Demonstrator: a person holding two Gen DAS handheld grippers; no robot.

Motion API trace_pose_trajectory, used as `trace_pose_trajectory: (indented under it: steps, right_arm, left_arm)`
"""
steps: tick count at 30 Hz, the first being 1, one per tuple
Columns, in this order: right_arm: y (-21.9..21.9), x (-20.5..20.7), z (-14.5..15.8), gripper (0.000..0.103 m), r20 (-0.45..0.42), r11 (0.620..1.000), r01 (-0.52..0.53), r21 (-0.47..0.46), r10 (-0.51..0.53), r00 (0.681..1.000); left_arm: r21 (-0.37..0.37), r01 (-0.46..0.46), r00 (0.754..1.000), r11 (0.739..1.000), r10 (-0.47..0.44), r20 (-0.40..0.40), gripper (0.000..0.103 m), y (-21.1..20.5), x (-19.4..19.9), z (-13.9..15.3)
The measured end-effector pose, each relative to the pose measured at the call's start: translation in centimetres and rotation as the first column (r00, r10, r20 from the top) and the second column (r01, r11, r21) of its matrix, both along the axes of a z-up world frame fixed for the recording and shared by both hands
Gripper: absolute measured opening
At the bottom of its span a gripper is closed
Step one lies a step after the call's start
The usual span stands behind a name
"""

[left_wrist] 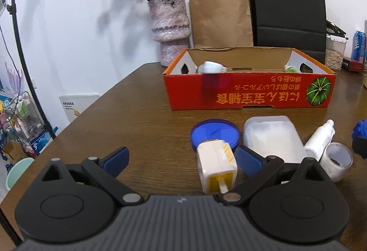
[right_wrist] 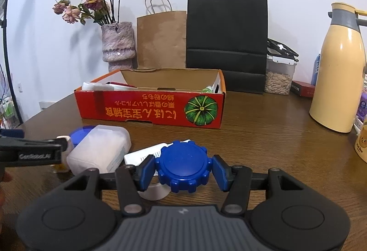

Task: Organize rigid objects
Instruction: 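Grasp the white plug adapter with the left tool while the right tool holds the blue cap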

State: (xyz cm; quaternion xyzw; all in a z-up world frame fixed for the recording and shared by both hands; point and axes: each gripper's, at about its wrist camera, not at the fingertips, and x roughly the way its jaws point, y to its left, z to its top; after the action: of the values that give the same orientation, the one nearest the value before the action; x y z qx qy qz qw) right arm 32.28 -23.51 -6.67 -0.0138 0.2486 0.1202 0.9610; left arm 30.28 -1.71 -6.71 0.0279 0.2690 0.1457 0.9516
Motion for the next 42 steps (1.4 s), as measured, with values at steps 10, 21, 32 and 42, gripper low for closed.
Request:
trace_pose_trajectory:
  steps: [10,21,32,42]
  right_arm:
    - [0.0,-0.3,0.0,0.053,0.014,1.0,0.002,0.007,-0.002,1.0]
    - [0.0,-0.2,-0.1,0.053,0.012,1.0,0.005,0.003,-0.005,1.0]
    - [0.2,-0.6,-0.1,0.053,0.03,1.0,0.018,-0.002,-0.018,0.999]
    - [0.4,-1.3,0.3,0.053,0.056,0.999,0.03,0.023,-0.031,0.998]
  left_arm:
    - [-0.034,0.057,0.998,0.998,-0.058,-0.026,0.09,0.0,1.0,-0.3]
    - [-0.16,0.129,0.983,0.979,-0.147,-0.108,0.033,1.2,3.3,-1.9]
    - [-0.13,0.153,0.984,0.98,-0.163,-0.068,0.033,0.7,2.2,-1.5]
    - [-0.128,0.159,0.987,0.979,-0.161,-0.005,0.033,0.8,0.9,-0.3]
